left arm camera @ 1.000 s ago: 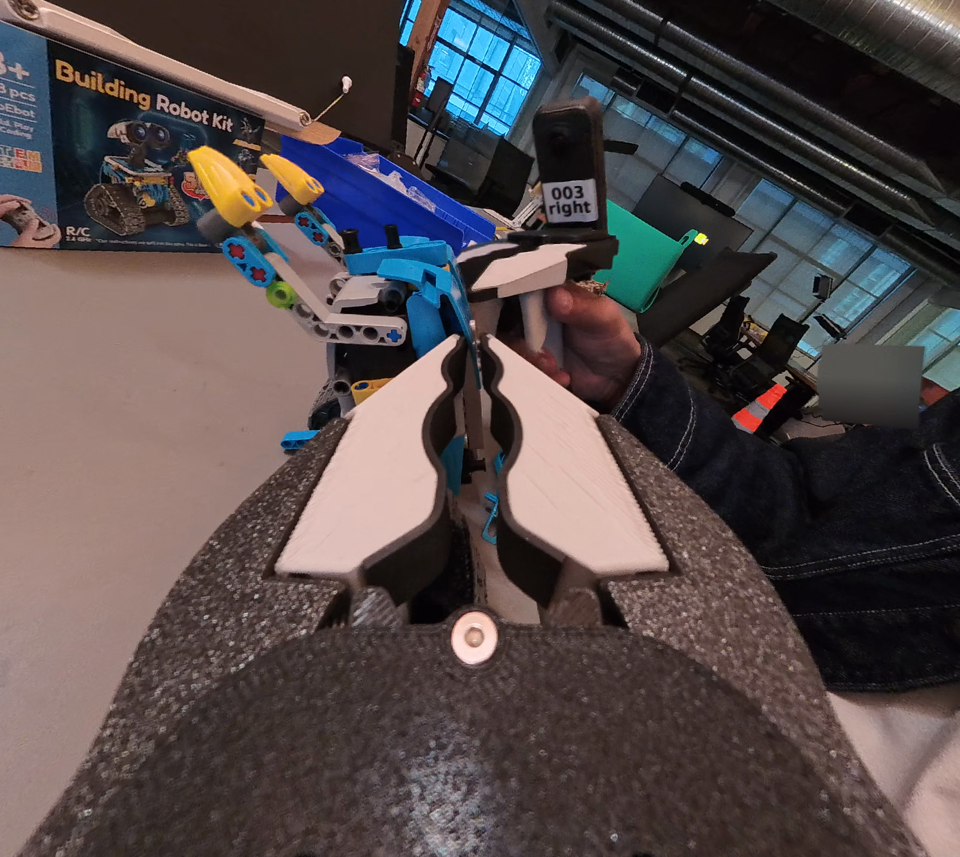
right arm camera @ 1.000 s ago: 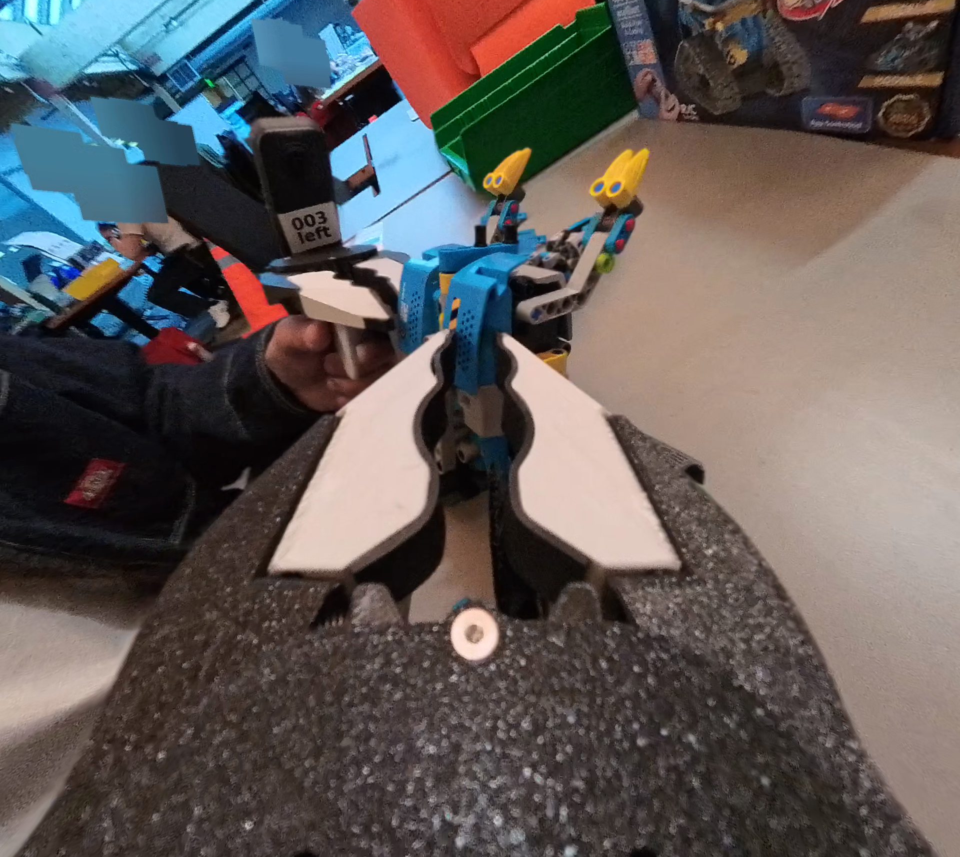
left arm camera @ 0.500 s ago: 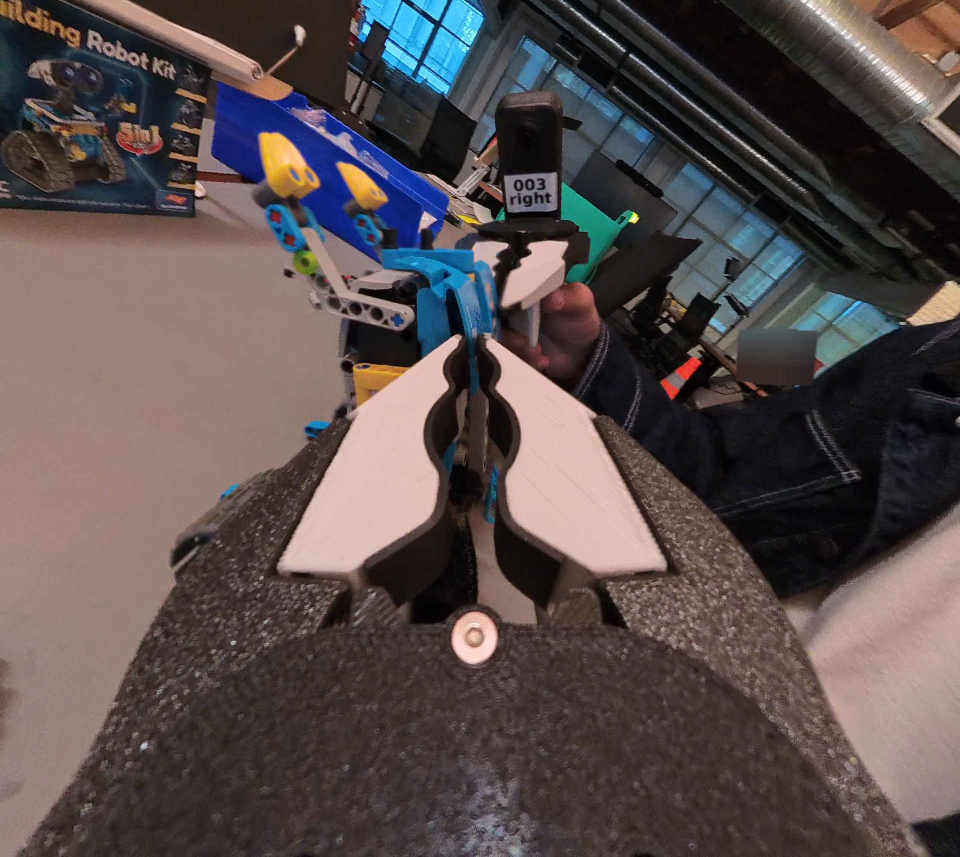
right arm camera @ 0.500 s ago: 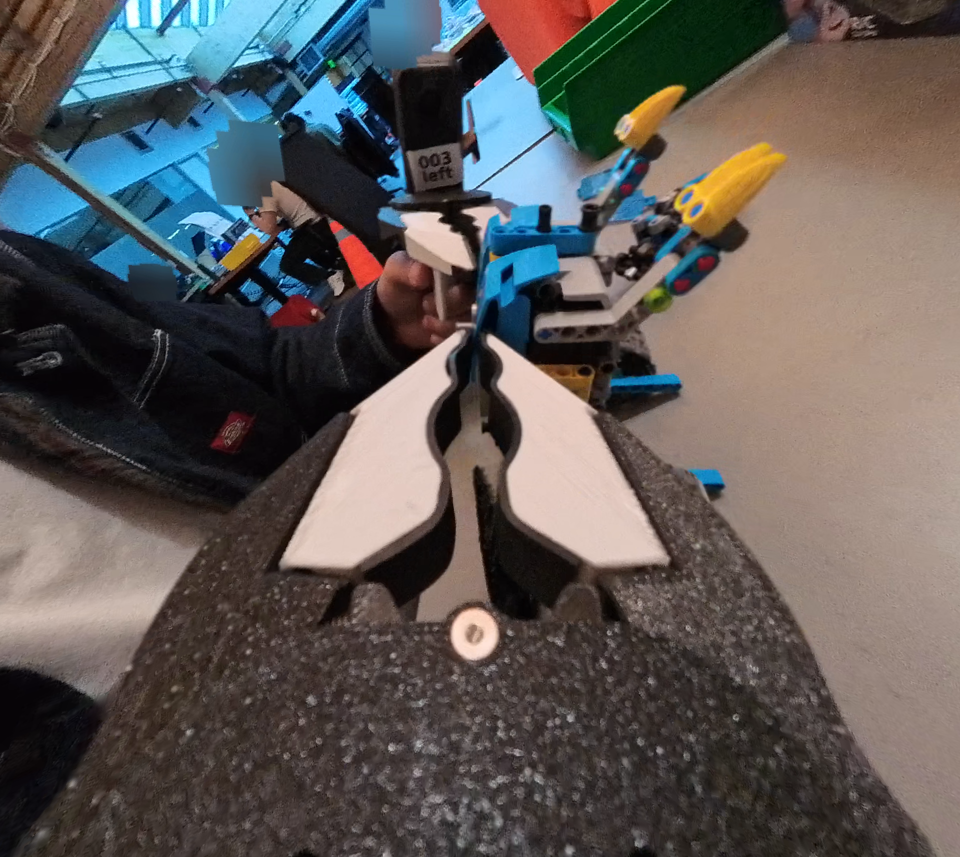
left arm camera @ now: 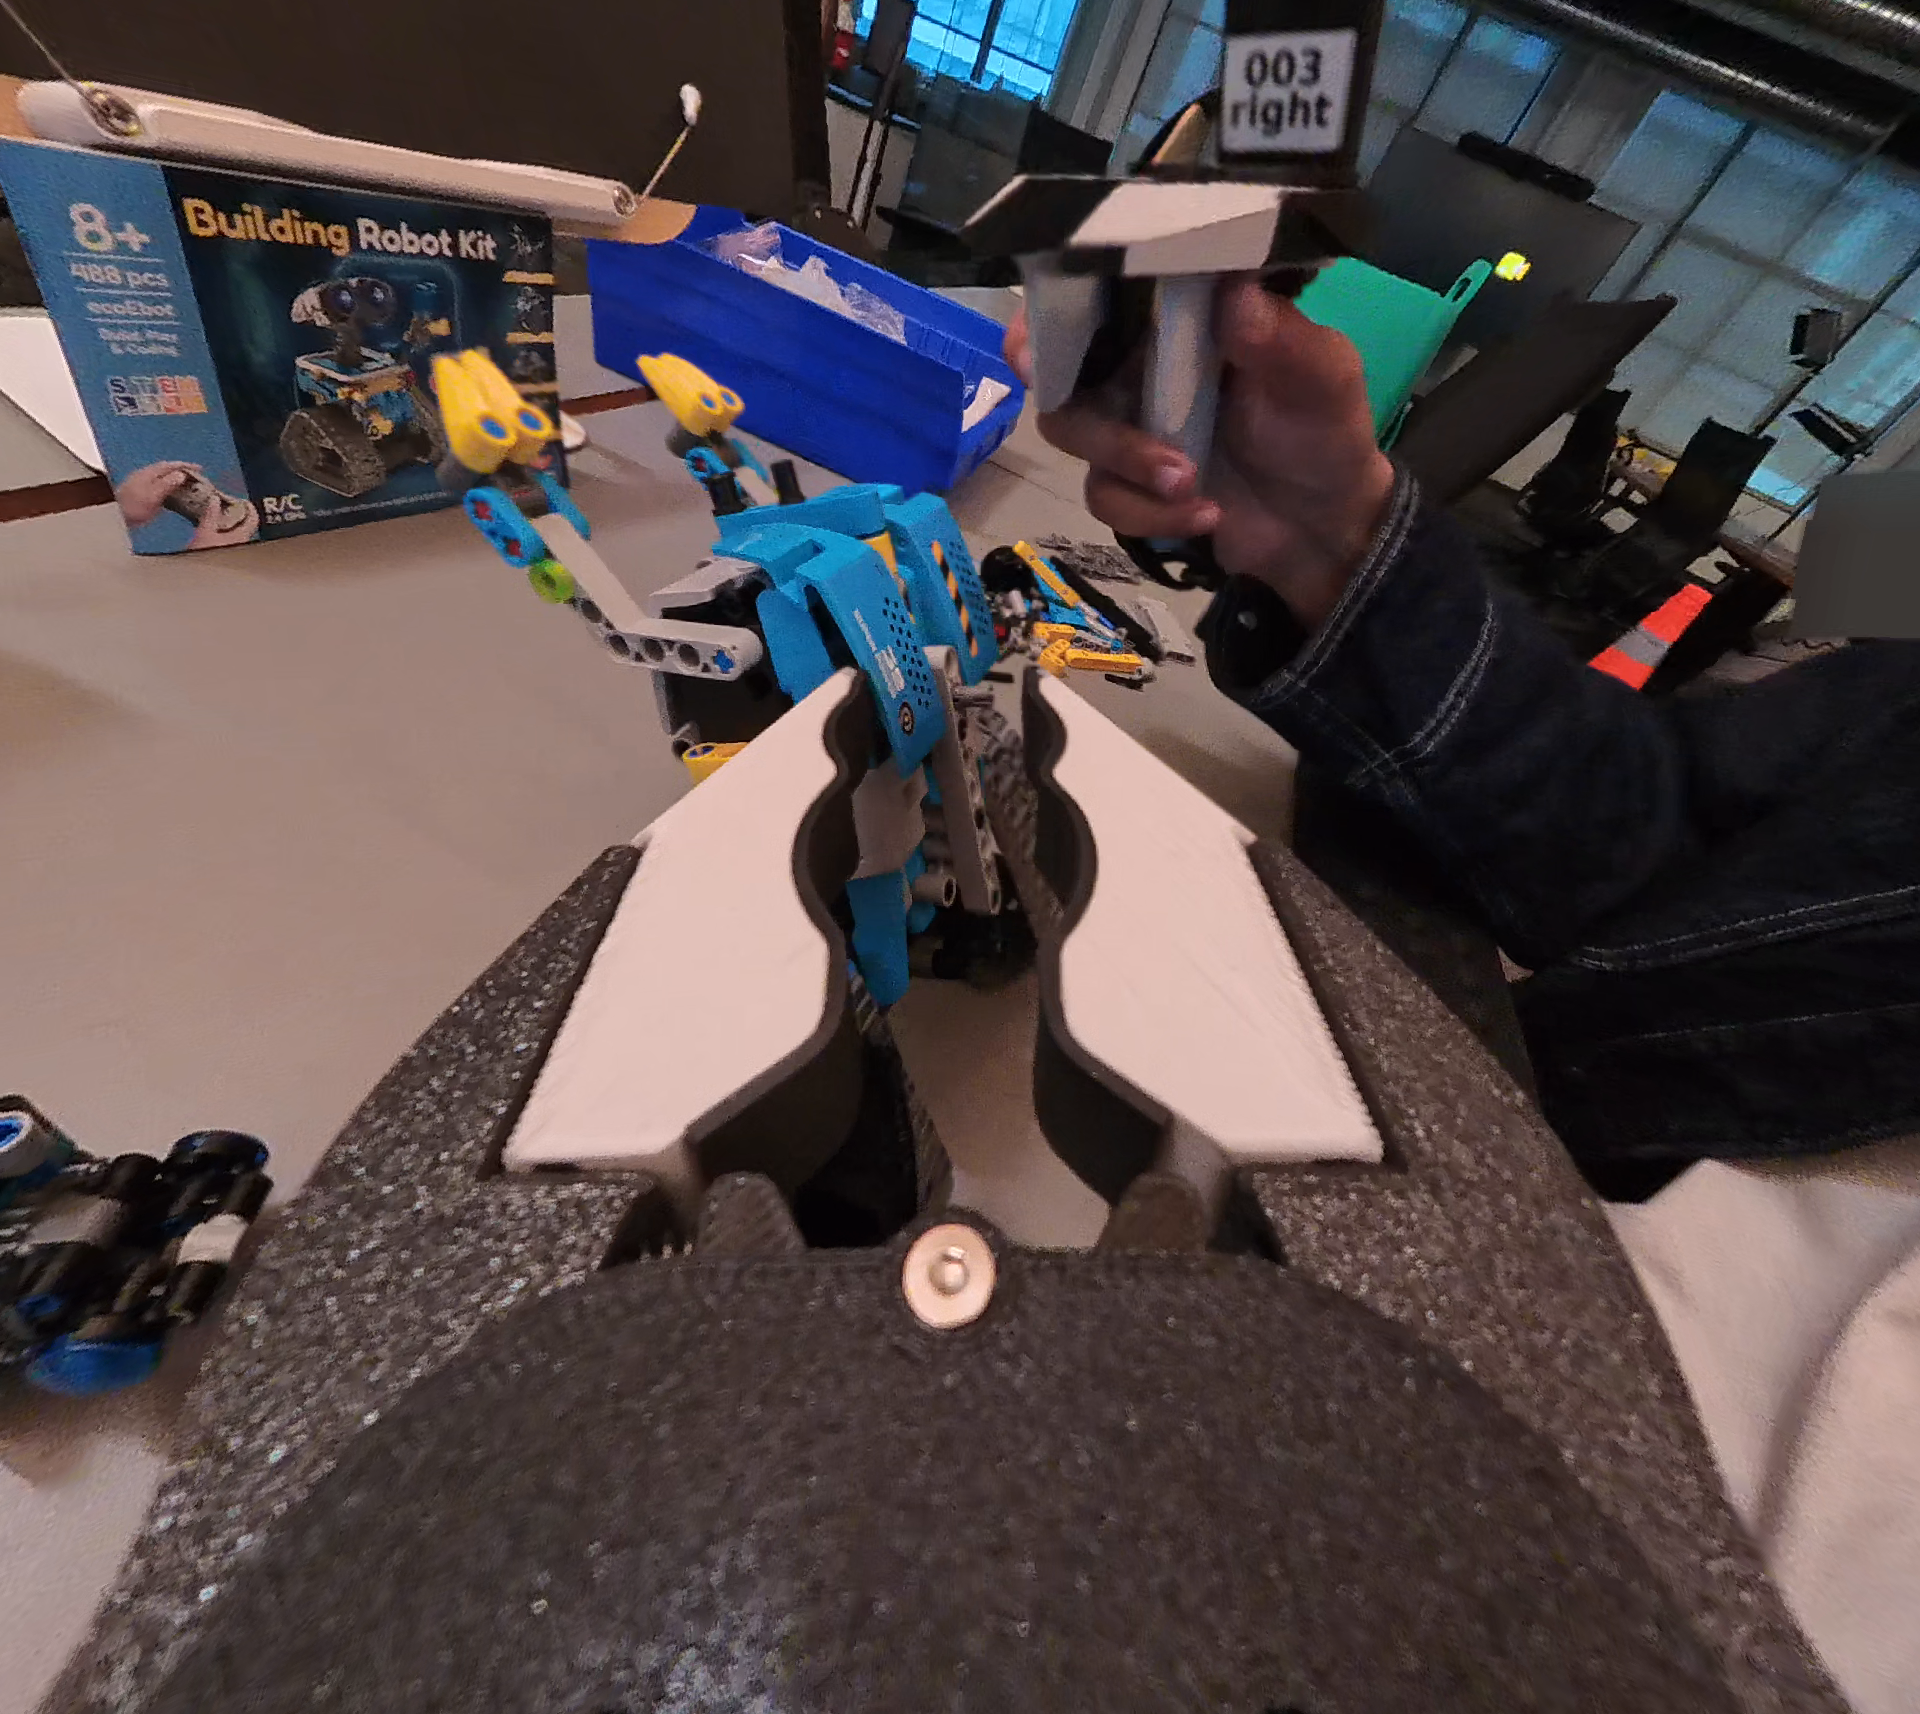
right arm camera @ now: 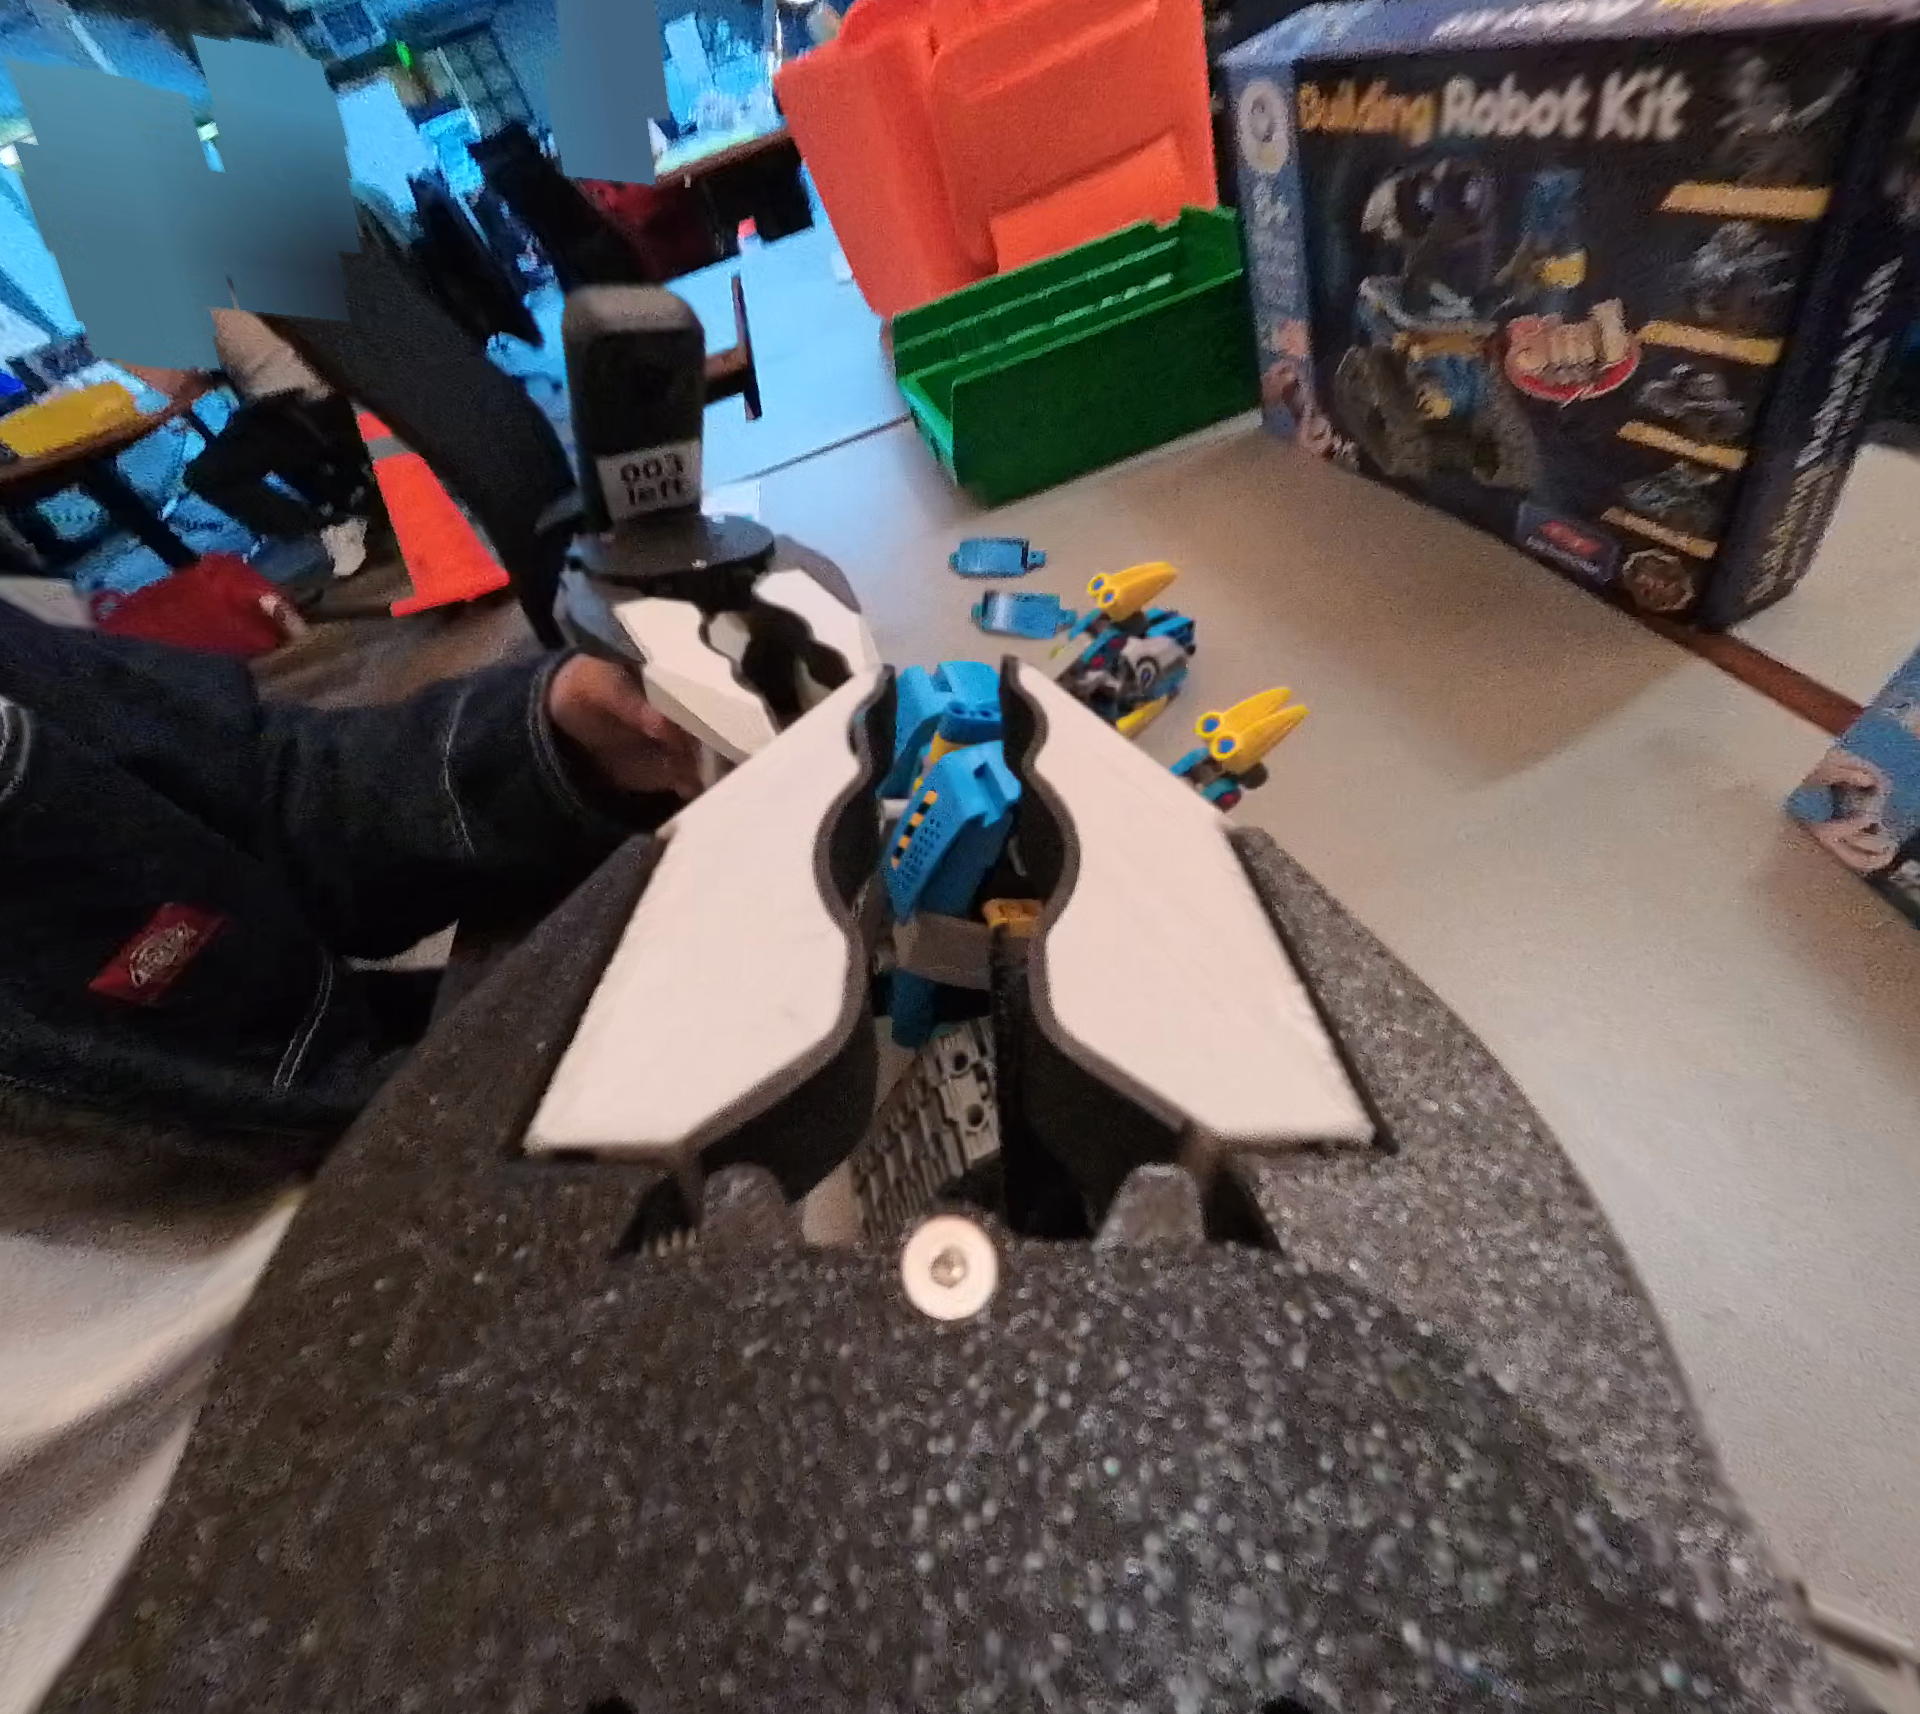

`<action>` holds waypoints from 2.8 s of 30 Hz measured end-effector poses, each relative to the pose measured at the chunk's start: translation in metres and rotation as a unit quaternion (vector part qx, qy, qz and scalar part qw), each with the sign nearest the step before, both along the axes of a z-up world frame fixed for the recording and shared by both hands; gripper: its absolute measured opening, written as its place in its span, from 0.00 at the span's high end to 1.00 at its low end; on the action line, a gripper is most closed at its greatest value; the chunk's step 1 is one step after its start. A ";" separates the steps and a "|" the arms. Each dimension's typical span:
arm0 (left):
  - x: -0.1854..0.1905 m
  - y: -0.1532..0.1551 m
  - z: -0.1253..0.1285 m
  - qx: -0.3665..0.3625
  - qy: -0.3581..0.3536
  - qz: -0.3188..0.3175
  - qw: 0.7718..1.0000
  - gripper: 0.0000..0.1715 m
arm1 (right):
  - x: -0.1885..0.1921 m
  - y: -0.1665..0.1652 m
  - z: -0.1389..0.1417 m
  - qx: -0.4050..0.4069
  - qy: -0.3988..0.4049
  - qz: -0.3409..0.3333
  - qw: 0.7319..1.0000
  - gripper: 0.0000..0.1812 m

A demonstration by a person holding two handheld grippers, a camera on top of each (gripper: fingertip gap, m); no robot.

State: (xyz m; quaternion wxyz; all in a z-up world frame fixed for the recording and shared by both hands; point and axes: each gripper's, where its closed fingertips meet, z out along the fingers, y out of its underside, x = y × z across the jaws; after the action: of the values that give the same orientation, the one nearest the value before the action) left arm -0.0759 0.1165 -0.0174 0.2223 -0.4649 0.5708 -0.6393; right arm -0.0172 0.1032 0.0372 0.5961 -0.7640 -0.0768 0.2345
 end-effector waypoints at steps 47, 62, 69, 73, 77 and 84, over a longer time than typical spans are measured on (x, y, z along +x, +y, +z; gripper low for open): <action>0.015 0.011 -0.018 -0.131 0.066 -0.015 0.989 0.64 | -0.052 0.064 -0.035 -0.110 0.104 0.154 0.976 0.99; 0.015 0.005 -0.017 -0.125 0.060 -0.021 0.990 0.65 | 0.148 -0.078 -0.090 -0.332 -0.133 -0.144 0.923 0.99; 0.015 0.005 -0.017 -0.127 0.060 -0.034 0.990 0.65 | 0.185 -0.185 -0.157 -0.428 -0.115 -0.209 0.871 0.98; 0.014 0.005 -0.017 -0.133 0.058 -0.036 0.989 0.64 | 0.190 -0.194 -0.165 -0.432 -0.105 -0.207 0.871 0.95; 0.013 0.004 -0.016 -0.139 0.057 -0.039 0.988 0.64 | 0.191 -0.195 -0.167 -0.436 -0.103 -0.200 0.871 0.93; 0.011 0.001 -0.015 -0.111 0.048 -0.037 0.992 0.65 | 0.138 -0.109 -0.078 -0.241 -0.100 -0.162 0.951 0.91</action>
State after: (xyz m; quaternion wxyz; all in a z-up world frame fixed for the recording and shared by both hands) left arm -0.0649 0.1173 -0.0329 0.1184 -0.4952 0.5230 -0.6835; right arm 0.1203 -0.0055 -0.0410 0.4131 -0.9069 0.0479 0.0681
